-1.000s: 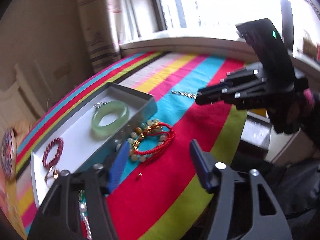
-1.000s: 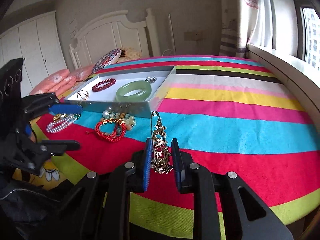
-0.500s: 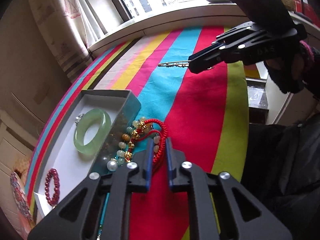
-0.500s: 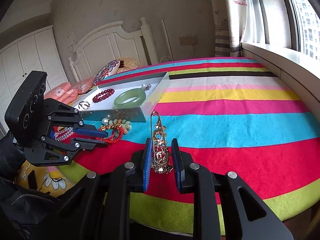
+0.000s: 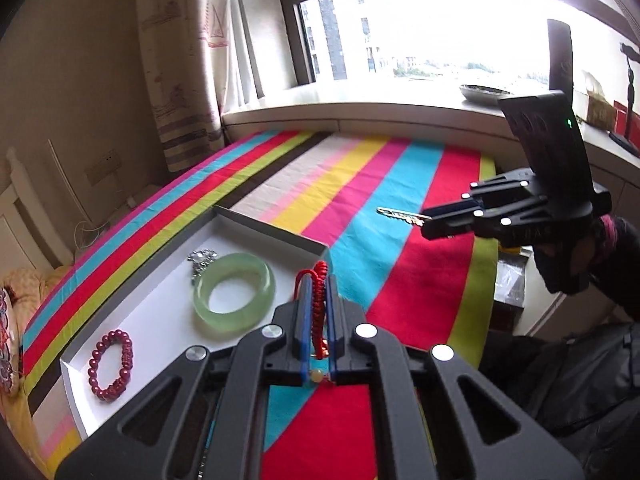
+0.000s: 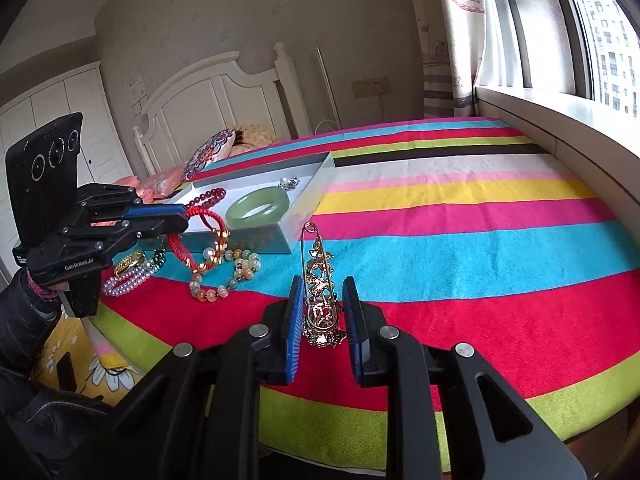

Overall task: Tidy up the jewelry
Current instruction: 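Lower the red string bracelet into the tray with the left gripper while the right places the gold pendant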

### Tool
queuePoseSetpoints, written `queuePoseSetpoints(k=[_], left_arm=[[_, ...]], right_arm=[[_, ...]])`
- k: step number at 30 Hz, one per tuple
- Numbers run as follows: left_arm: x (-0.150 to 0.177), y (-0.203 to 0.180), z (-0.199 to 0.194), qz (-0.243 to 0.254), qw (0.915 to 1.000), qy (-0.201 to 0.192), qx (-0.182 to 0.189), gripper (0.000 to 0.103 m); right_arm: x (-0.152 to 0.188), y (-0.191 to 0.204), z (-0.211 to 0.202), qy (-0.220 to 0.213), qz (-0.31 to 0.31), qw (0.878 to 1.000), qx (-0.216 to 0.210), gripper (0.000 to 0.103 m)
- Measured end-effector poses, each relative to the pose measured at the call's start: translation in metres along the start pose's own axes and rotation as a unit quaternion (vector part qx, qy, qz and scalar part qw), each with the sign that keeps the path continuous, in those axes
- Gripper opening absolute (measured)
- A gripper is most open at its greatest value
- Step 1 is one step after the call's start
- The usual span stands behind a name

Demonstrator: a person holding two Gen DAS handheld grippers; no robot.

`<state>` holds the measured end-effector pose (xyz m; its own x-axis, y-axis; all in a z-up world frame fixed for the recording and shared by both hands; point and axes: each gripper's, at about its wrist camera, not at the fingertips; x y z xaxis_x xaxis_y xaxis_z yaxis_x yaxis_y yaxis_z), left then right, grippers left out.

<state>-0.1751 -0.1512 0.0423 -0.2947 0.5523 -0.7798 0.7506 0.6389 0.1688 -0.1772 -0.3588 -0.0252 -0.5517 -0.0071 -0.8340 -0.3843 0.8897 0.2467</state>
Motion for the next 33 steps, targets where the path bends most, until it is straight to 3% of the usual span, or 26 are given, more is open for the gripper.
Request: queuePoseSetpoints(k=[6, 14, 25, 33], left_arm=[[-0.007, 0.009, -0.013, -0.006, 0.9992, -0.013, -0.038, 0.006], [-0.005, 0.049, -0.026, -0.061, 0.9938, -0.024, -0.09, 0.006], [0.013, 0.121, -0.005, -0.177, 0.9764, 0.003, -0.124, 0.006], [0.018, 0.127, -0.003, -0.196, 0.9718, 0.006, -0.13, 0.006]], right_arm=[[-0.013, 0.012, 0.002, -0.004, -0.013, 1.0, 0.0, 0.021], [-0.043, 0.047, 0.023, 0.003, -0.047, 0.999, -0.003, 0.021], [-0.109, 0.116, 0.126, 0.063, -0.093, 0.994, 0.011, 0.021], [-0.14, 0.135, 0.179, 0.102, -0.109, 0.988, 0.027, 0.021]])
Point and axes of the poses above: each gripper's, at about its wrist camera, not at the fingertips, and z roughly the way its jaws point, y to its left, x to its underside, and after that the axes turned 1 degree about x, right-handed
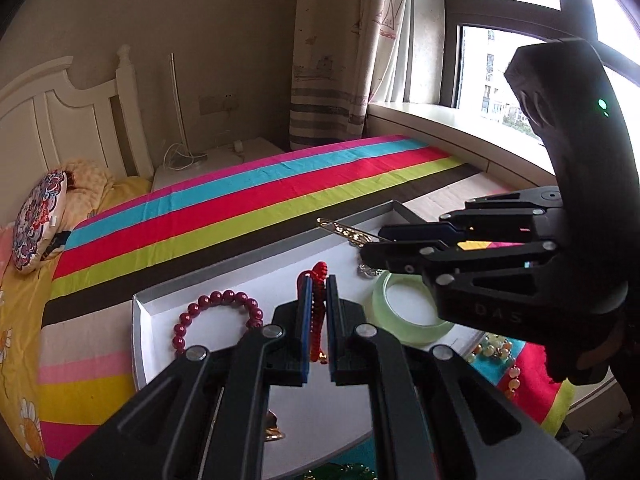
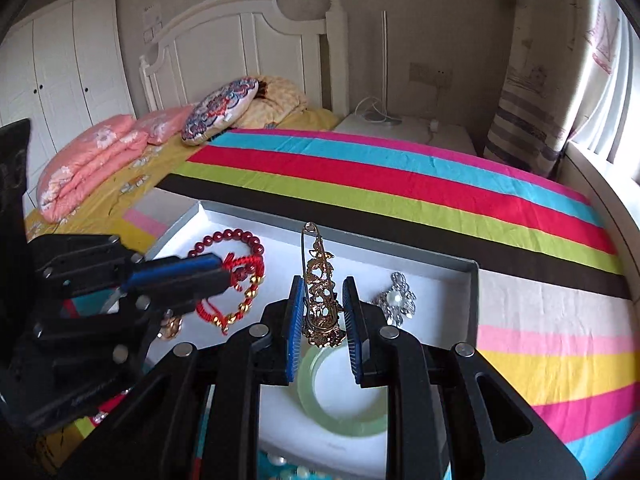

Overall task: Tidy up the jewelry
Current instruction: 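Lower the red string bracelet into the tray with the left gripper while the right places the gold pendant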

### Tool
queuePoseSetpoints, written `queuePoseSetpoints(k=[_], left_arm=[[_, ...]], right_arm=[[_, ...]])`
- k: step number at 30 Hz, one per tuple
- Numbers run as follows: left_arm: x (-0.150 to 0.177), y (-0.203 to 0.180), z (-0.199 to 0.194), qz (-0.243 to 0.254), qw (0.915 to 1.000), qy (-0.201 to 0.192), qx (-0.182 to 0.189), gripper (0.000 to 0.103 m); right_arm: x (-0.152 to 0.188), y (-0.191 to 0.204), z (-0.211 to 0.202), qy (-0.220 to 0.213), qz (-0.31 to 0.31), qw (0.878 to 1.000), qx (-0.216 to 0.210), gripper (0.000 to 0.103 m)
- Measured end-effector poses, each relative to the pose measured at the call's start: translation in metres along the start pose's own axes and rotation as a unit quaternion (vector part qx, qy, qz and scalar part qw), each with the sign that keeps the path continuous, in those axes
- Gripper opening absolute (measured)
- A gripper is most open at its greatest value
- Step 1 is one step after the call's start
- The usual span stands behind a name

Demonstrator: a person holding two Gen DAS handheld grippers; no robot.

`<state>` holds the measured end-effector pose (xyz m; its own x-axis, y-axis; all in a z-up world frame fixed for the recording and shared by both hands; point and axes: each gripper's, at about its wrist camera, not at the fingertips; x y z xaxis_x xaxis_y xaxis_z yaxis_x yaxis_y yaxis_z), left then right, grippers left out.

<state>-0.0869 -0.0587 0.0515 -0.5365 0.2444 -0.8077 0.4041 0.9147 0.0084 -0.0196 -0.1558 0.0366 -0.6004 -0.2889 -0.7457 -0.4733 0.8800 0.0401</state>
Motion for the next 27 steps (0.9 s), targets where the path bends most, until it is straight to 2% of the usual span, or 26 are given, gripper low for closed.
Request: queuePoseSetpoints(k=[8, 9, 10, 12, 14, 18, 21, 25, 27], left_arm=[[0.011, 0.003, 0.015, -0.012, 0.9982, 0.031, -0.05, 0.009], [0.012, 0.004, 0.014, -0.016, 0.9978, 0.033, -0.056, 0.012], [0.013, 0.005, 0.012, -0.022, 0.9974, 0.033, -0.06, 0.023], [0.014, 0.007, 0.007, -0.03, 0.9974, 0.023, -0.062, 0.041], [0.012, 0.009, 0.001, -0.031, 0.9968, 0.019, -0.072, 0.053], [0.01, 0.01, -0.006, -0.029, 0.9959, 0.01, -0.085, 0.066], [0.01, 0.01, -0.01, -0.031, 0.9952, 0.007, -0.092, 0.074], [0.011, 0.011, -0.016, -0.032, 0.9933, 0.007, -0.111, 0.085], [0.013, 0.012, -0.024, -0.037, 0.9923, 0.002, -0.118, 0.091]], right_arm=[[-0.005, 0.012, 0.035, 0.04, -0.012, 0.999, 0.007, 0.021], [-0.004, 0.012, 0.036, 0.039, -0.013, 0.999, 0.018, 0.023], [-0.003, 0.012, 0.037, 0.042, -0.01, 0.999, 0.022, 0.025], [-0.002, 0.01, 0.036, 0.041, 0.003, 0.999, 0.013, 0.043], [-0.002, 0.007, 0.031, 0.03, 0.013, 0.999, 0.017, 0.057], [-0.004, 0.006, 0.019, 0.012, 0.015, 1.0, 0.012, 0.059], [-0.004, 0.005, 0.011, 0.003, 0.015, 1.0, 0.009, 0.068], [0.0, 0.005, -0.001, -0.008, 0.015, 1.0, -0.002, 0.069], [0.004, 0.0, -0.012, -0.018, 0.023, 1.0, -0.007, 0.074]])
Point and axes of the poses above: each gripper's, at about its wrist camera, not at the fingertips, and z roughly the way its jaws point, y to its left, x to its underside, and after that the axes turned 1 degree about x, right-handed
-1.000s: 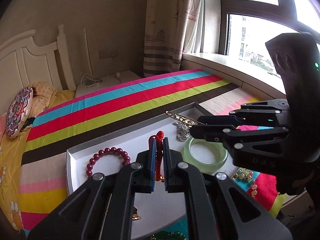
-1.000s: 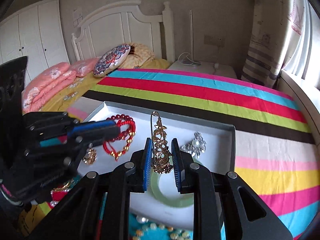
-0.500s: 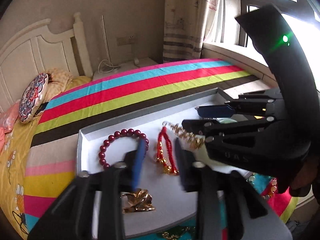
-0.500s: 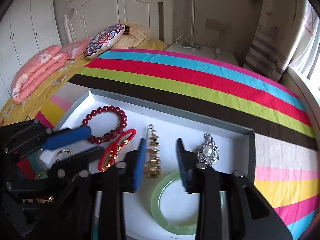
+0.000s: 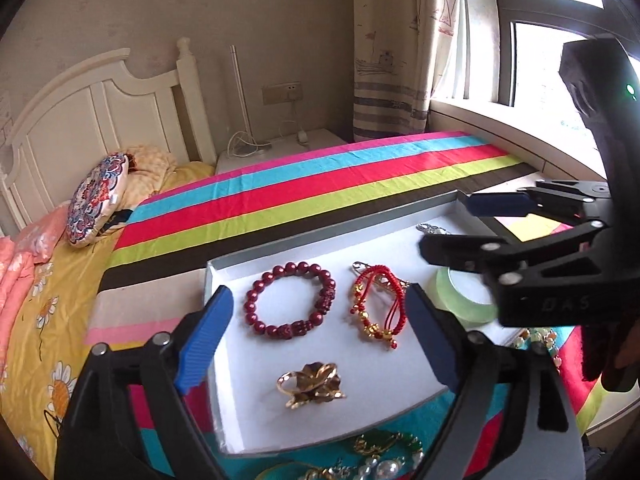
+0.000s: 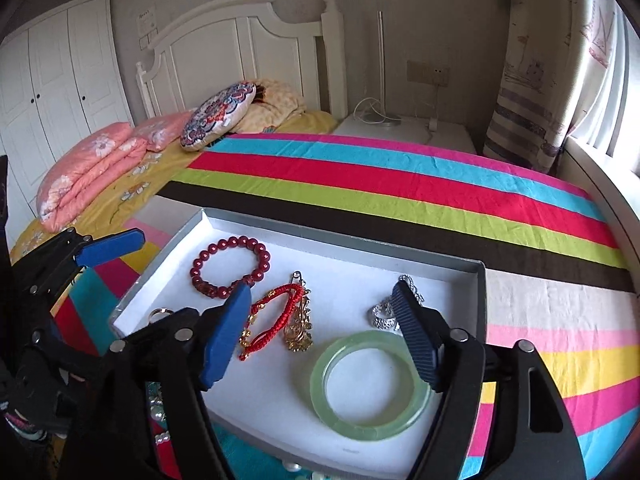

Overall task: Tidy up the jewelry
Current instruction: 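Lower the red string bracelet into the tray with the left gripper while the right places the gold pendant, then move both grippers back over the jewelry pile beside the tray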

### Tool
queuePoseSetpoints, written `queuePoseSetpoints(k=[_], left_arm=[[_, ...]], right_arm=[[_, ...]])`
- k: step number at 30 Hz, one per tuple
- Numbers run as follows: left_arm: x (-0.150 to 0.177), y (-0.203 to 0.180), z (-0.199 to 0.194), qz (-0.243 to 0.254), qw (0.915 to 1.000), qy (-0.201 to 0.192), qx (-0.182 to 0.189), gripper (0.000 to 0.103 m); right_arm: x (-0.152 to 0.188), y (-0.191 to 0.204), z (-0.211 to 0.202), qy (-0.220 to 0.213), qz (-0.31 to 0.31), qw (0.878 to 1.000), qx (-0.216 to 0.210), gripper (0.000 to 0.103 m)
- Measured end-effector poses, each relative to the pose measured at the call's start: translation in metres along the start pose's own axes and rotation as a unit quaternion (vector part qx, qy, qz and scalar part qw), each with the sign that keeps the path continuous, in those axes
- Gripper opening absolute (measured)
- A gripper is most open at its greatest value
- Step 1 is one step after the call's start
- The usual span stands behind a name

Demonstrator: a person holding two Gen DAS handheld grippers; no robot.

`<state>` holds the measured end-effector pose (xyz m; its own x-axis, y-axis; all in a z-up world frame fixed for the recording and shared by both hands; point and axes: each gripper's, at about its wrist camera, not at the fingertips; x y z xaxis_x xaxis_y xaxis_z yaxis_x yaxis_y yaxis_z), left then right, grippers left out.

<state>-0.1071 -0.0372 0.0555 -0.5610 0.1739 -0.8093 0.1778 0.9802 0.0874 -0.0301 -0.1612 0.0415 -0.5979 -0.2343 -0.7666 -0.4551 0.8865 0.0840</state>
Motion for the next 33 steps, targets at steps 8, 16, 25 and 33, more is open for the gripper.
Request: queuePoseSetpoints(k=[8, 16, 25, 33], left_arm=[[0.03, 0.042, -0.056, -0.064, 0.9962, -0.047, -0.036, 0.101], [0.08, 0.087, -0.057, -0.136, 0.9886, -0.019, -0.062, 0.101], [0.094, 0.114, -0.045, -0.216, 0.9757, 0.006, -0.034, 0.101], [0.102, 0.126, -0.045, -0.256, 0.9665, 0.004, -0.018, 0.101]], right_arm=[[0.038, -0.033, -0.056, -0.046, 0.046, 0.998, 0.004, 0.085], [0.099, -0.064, -0.075, -0.04, 0.113, 0.993, 0.017, 0.087], [0.124, -0.069, -0.079, -0.065, 0.11, 0.991, 0.029, 0.087], [0.142, -0.017, -0.078, -0.044, 0.027, 0.998, 0.024, 0.075]])
Point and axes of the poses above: each gripper's, at about its wrist camera, not at the fingertips, and z roughly the way its jaws point, y to its left, x to its underside, and after that the axes turned 1 degree about x, right-handed
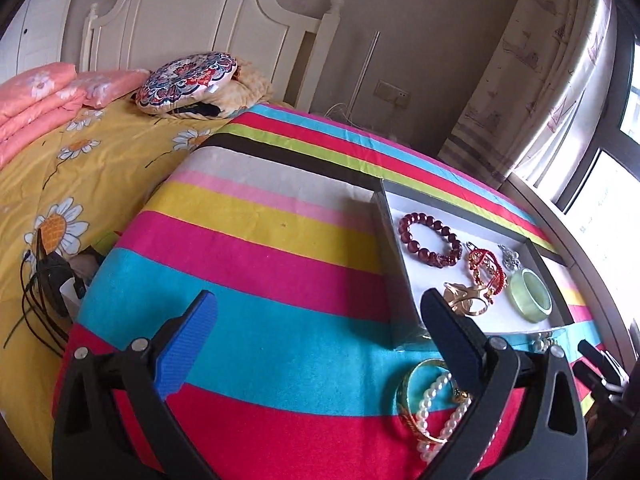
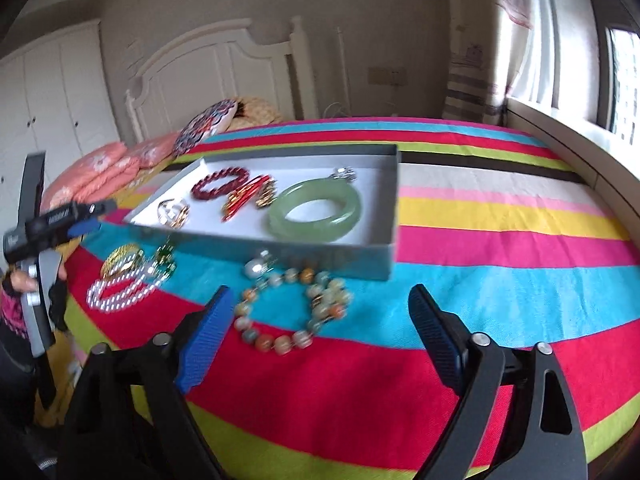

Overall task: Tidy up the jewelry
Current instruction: 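Move both grippers back over the jewelry pile beside the tray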

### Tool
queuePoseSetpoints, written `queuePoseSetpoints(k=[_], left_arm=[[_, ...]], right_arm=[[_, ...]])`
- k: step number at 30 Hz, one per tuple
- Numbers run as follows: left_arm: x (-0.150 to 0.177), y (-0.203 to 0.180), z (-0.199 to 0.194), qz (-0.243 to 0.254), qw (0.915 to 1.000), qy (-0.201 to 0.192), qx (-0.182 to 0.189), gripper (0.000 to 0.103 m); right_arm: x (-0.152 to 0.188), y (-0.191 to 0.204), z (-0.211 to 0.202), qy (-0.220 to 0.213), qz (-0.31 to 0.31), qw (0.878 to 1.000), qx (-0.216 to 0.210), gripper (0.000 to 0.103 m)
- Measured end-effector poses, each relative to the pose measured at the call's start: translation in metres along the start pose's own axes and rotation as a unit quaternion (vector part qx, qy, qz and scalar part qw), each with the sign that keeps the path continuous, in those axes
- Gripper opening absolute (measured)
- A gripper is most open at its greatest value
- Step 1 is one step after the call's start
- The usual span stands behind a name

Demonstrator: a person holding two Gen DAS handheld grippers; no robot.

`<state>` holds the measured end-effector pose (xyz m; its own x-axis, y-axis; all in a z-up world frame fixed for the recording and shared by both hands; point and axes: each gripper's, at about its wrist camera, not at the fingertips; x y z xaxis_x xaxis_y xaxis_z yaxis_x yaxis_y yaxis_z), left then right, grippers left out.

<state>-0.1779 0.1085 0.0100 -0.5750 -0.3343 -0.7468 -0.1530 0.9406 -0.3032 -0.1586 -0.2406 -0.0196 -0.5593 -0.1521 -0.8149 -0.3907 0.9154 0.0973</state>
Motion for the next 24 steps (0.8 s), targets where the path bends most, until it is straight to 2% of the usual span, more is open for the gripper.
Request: queuePoseSetpoints(k=[4, 6, 8, 12, 17, 21, 24], left_arm=[[0.001, -0.003, -0.001, 0.008, 1.0, -0.004, 0.001, 0.101], [0.001, -0.004, -0.001, 0.011, 0.9999, -0.002, 0.004, 0.101], [0.001, -0.003, -0.001, 0.01, 0.9999, -0.002, 0.008, 0.101], [0.002, 0.0, -0.004, 0.004, 0.9998, -0.008, 0.018, 0.101], [0.002, 0.002, -0.003, -0.001, 0.9997, -0.006, 0.025, 0.101], [0.001, 0.002, -0.002, -0.004, 0.9996, -0.002, 0.029, 0.101], [0.002, 0.002, -0.002, -0.004, 0.9995, -0.004, 0.03, 0.101]], right_arm=[[0.003, 0.036, 0.006, 0.024, -0.07, 0.997, -0.018, 0.061], [0.002, 0.047, 0.013, 0.039, -0.09, 0.995, -0.026, 0.047], [0.0, 0.054, 0.018, 0.047, -0.103, 0.993, -0.029, 0.042], [-0.007, 0.05, 0.023, 0.052, -0.115, 0.992, -0.01, 0.041], [-0.017, 0.017, 0.017, 0.045, -0.042, 0.998, 0.012, 0.041], [-0.012, 0.006, 0.025, 0.07, -0.035, 0.995, 0.054, 0.041], [-0.009, 0.004, 0.032, 0.072, -0.028, 0.996, 0.053, 0.042]])
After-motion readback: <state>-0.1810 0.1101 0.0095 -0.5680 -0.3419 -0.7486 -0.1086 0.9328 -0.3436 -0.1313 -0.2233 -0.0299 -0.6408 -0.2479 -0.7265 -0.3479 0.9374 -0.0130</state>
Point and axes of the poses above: each gripper's, at about its wrist camera, not at the fingertips, and z roughly the way its jaws point, y to its left, x to its underside, and after that the axes turned 1 degree about x, right-handed
